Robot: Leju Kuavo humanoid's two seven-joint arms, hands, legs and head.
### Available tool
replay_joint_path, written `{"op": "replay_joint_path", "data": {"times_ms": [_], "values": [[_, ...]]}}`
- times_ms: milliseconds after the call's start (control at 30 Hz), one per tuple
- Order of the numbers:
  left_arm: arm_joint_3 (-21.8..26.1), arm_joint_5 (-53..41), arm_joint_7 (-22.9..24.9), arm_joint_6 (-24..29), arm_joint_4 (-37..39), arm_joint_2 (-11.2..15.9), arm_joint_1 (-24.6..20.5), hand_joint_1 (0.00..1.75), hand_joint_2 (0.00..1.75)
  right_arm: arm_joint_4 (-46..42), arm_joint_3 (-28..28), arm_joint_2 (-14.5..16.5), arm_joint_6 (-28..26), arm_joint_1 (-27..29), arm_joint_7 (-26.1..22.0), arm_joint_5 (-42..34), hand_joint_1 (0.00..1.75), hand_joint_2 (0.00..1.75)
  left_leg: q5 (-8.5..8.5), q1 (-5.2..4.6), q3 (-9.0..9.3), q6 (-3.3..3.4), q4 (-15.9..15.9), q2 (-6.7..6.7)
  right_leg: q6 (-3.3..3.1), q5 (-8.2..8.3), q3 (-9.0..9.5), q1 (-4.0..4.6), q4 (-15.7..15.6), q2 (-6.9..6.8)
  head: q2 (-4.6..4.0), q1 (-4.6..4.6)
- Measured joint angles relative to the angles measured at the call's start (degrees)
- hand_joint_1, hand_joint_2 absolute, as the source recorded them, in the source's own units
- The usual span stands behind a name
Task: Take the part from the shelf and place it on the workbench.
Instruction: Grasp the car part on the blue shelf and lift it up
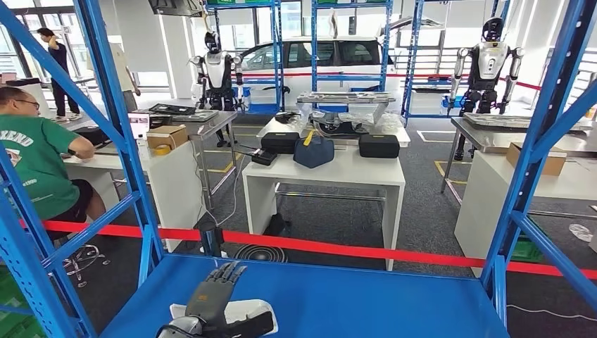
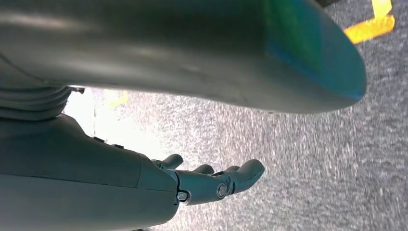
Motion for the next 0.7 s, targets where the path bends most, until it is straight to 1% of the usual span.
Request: {"op": "replay_joint_path", "data": {"times_ms": [67,100,267,433,533,700], "values": [[-0.7,-0.5,-0.9,-1.2,0.0,-0.1,1.4,0.0,1.75,0.0,0.0,0.1,0.0,0.0,0.1,-0.1,0.0,0.0,0.33,0.08,0.06,-0.09,-0.4,-0.09,-0.51,0.2,0.18,0.12,-0.4,-0.03,0.0,0.01],[-1.0,-0.7,-1.2,-1.7,0.0,-0.2,1.9,0.0,1.75,0.0,0.0,0.1,0.0,0.0,0.1,-0.1,0.0,0.0,0.35,0.06,0.0,0.05,-0.4,-0.1,-0.55,0.4,0.23,0.11,-0.6,-0.03,0.0,0.02],[-1.9,-0.3,-3.5,-4.4,0.0,-0.5,2.5,0.0,1.75,0.0,-0.3,0.1,0.0,0.0,0.2,-0.3,0.0,0.0,0.36,-0.02,-0.08,0.73,-0.3,-0.04,0.38,0.86,0.57,0.07,-1.4,-0.02,-0.01,0.03],[-2.1,1.5,-6.9,-6.7,0.0,-1.3,2.6,0.0,1.75,0.0,-0.5,0.1,0.0,0.0,0.2,-0.1,0.0,0.0,0.38,-0.14,-0.1,0.94,-0.3,-0.02,1.1,0.97,0.6,-0.07,-1.6,-0.02,0.0,0.02],[-2.3,2.3,-8.2,-7.7,-0.1,-1.9,2.6,0.0,1.75,0.0,-0.8,0.1,0.0,0.0,0.2,0.0,0.0,0.0,0.37,-0.15,-0.09,0.96,-0.3,-0.01,1.17,0.98,0.59,-0.07,-1.6,-0.01,-0.01,0.02],[-2.4,2.5,-8.6,-8.0,-0.1,-2.4,2.6,0.0,1.75,0.0,-1.0,0.1,0.0,0.0,0.2,0.0,0.0,0.0,0.41,-0.11,-0.06,0.92,-0.3,0.03,1.17,0.98,0.55,-0.02,-1.6,0.01,-0.01,0.02]]}}
